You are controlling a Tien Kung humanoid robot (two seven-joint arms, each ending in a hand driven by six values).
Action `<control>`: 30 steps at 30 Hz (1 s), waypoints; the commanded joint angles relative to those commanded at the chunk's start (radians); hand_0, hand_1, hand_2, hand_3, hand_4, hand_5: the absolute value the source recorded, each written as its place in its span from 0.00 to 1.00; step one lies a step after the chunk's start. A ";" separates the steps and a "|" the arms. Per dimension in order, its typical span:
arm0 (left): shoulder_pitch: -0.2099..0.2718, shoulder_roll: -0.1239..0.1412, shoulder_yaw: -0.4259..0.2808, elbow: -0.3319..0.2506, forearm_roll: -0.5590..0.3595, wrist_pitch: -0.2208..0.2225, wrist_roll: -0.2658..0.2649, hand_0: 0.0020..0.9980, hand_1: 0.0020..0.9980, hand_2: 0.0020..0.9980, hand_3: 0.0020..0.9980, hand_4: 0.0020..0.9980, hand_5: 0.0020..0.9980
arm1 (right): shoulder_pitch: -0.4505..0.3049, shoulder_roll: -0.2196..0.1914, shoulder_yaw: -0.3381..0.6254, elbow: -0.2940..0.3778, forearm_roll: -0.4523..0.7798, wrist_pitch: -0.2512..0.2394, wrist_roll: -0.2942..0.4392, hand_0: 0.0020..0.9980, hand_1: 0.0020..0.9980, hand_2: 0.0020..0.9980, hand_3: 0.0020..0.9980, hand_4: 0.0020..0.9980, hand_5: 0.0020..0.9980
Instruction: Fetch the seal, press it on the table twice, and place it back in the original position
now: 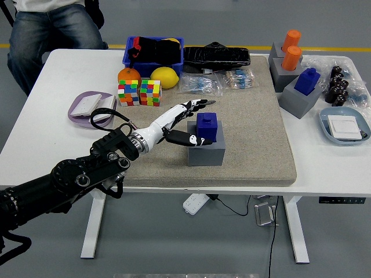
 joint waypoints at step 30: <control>0.040 0.256 -0.393 0.101 -0.087 0.130 -0.114 1.00 1.00 1.00 1.00 0.95 0.76 | 0.003 0.003 0.035 -0.004 -0.004 -0.003 -0.001 0.92 0.78 0.78 0.79 0.95 0.63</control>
